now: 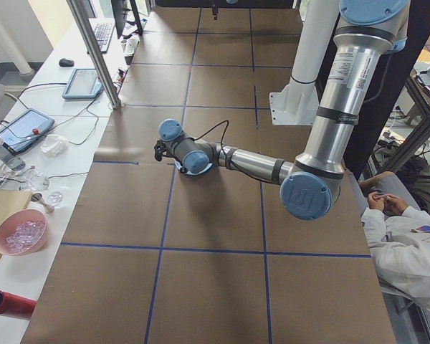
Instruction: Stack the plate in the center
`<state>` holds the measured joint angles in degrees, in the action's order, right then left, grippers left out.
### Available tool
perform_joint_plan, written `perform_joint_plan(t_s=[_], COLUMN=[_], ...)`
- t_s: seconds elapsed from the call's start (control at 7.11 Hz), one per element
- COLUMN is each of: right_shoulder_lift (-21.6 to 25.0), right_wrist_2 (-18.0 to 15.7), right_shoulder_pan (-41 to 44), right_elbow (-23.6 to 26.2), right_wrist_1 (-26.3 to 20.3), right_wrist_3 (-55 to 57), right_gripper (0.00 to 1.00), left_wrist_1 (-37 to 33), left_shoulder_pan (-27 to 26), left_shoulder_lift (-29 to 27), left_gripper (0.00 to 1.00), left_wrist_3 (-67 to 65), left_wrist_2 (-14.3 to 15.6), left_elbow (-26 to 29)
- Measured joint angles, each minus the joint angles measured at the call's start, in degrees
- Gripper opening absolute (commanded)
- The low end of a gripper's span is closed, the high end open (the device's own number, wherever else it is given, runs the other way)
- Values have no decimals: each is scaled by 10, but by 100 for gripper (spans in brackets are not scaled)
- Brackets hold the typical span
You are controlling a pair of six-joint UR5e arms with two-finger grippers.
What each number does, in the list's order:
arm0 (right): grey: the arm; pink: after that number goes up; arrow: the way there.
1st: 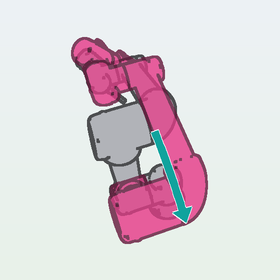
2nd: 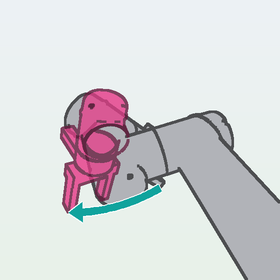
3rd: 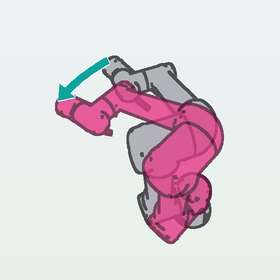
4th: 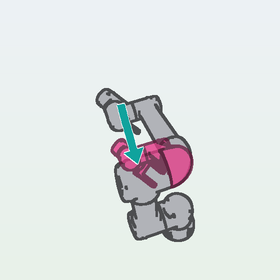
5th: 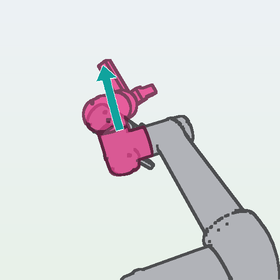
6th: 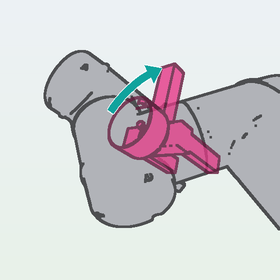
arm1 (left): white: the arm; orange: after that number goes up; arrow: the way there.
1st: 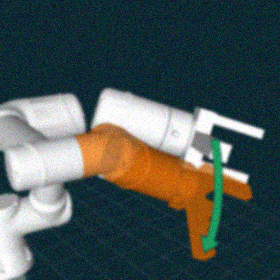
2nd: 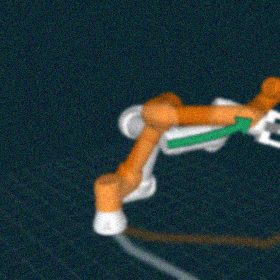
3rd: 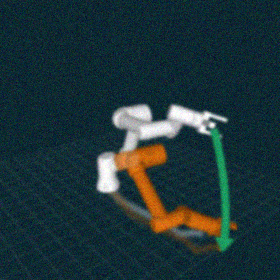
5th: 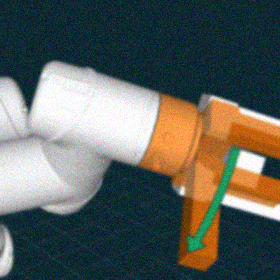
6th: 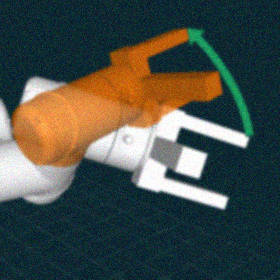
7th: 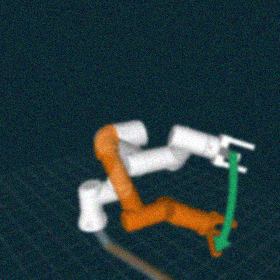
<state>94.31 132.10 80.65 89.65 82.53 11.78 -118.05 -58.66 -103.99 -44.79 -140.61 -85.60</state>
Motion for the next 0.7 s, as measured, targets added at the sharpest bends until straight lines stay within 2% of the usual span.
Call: perform_joint_plan(t_s=[0.28, 0.42, 0.7], right_shoulder_lift=[0, 0, 0], right_wrist_2=[0, 0, 0], right_shoulder_pan=[0, 0, 0], right_elbow=[0, 0, 0], right_wrist_1=[0, 0, 0], right_wrist_3=[0, 0, 0], right_gripper=[100, 100, 100], left_wrist_1=[1, 1, 1], left_shoulder_pan=[1, 2, 3], left_shoulder_lift=[0, 0, 0], left_gripper=[0, 26, 54], left_wrist_3=[0, 0, 1], left_wrist_2=[-1, -1, -1], left_elbow=[0, 0, 1])
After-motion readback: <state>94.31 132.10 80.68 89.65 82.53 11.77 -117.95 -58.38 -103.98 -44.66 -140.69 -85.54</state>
